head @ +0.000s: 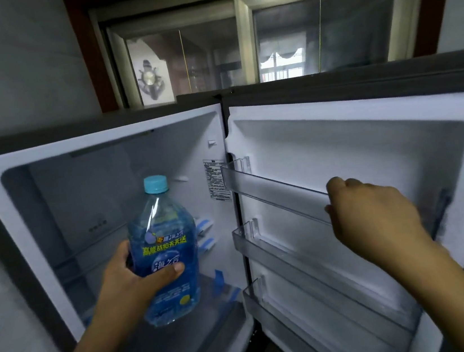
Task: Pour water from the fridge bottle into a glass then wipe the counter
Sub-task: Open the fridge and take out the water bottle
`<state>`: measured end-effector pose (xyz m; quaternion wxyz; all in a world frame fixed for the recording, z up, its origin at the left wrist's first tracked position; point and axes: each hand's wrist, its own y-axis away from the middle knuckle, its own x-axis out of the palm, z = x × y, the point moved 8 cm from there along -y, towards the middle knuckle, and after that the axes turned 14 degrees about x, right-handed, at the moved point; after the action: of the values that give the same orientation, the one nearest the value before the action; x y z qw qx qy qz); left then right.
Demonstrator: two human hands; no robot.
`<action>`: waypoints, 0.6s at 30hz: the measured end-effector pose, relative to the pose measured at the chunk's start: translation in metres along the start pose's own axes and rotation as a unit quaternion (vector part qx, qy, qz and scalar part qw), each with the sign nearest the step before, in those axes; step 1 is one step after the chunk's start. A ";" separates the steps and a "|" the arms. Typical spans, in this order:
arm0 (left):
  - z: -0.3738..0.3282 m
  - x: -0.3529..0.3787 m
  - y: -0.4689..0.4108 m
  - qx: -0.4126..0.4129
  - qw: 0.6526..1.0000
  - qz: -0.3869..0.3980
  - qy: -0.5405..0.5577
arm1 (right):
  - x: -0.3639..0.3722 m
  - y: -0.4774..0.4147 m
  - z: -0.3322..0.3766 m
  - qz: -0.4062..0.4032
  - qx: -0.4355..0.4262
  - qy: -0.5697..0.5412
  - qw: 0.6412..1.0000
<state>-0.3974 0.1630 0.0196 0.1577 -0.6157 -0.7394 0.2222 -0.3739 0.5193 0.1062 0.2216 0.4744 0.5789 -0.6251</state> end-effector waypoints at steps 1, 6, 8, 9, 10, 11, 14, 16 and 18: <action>0.000 -0.007 0.003 0.001 1.000 0.010 0.005 | -0.005 0.007 0.012 0.009 0.010 0.014 1.000; -0.006 -0.046 0.016 0.019 0.997 0.076 0.009 | -0.036 0.042 0.081 0.034 0.000 0.047 0.998; -0.007 -0.060 0.021 0.022 0.995 0.094 0.020 | -0.048 0.055 0.108 0.067 -0.023 0.071 0.995; -0.008 -0.069 0.024 0.020 0.994 0.102 0.025 | -0.055 0.064 0.121 0.087 -0.039 0.083 0.992; -0.008 -0.076 0.027 0.018 0.993 0.112 0.031 | -0.062 0.076 0.132 0.103 -0.060 0.095 0.988; -0.007 -0.083 0.029 0.015 0.992 0.121 0.038 | -0.070 0.089 0.141 0.109 -0.083 0.100 0.986; -0.007 -0.102 0.038 0.013 0.988 0.146 0.053 | -0.098 0.131 0.155 0.078 -0.149 0.045 0.985; -0.007 -0.114 0.044 0.015 0.986 0.156 0.055 | -0.120 0.156 0.161 0.015 -0.209 -0.021 0.978; -0.007 -0.124 0.049 0.016 0.985 0.160 0.056 | -0.137 0.178 0.158 -0.083 -0.254 -0.101 0.958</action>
<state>-0.3291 0.0497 0.0050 0.1707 -0.7350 -0.6178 0.2214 -0.2184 0.2934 0.1124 0.3396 0.2869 0.7307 -0.5181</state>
